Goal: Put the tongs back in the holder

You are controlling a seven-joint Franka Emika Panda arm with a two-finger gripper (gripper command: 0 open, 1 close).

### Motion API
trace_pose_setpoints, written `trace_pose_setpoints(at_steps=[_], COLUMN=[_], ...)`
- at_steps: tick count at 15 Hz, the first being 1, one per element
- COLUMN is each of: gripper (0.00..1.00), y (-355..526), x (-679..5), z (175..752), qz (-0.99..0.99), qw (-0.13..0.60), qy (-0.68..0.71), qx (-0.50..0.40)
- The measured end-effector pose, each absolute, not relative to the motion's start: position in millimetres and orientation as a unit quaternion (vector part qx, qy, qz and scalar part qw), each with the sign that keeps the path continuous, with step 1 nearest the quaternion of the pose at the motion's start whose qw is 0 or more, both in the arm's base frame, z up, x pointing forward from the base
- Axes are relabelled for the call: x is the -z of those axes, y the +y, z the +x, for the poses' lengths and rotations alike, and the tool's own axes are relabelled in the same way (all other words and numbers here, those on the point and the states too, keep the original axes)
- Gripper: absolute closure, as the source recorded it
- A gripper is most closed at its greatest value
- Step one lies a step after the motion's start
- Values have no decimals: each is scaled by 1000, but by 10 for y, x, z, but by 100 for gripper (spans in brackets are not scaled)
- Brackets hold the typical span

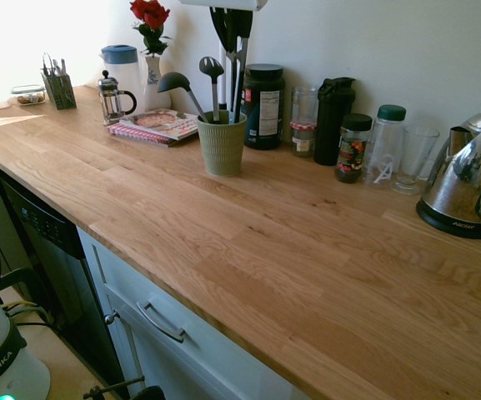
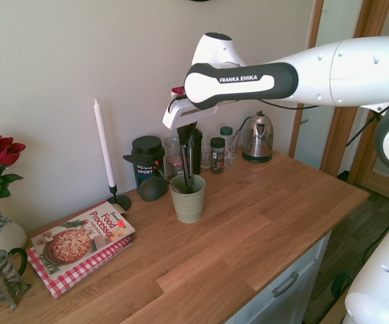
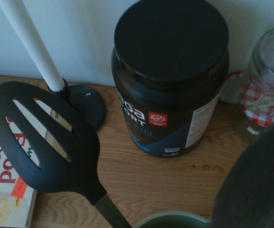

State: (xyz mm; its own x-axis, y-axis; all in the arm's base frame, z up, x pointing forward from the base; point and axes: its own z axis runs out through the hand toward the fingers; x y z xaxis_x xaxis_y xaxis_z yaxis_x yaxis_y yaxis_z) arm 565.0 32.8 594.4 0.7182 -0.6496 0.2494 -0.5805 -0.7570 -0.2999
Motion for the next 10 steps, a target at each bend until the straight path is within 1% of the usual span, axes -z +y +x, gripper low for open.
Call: trace_pose_setpoints(at_steps=[6, 10], gripper=[0, 0], y=[313, 335], x=[-5394, -5422], z=[5631, 5614], qz=[-926, -926], qw=[89, 90], qy=[338, 336], qx=[144, 147])
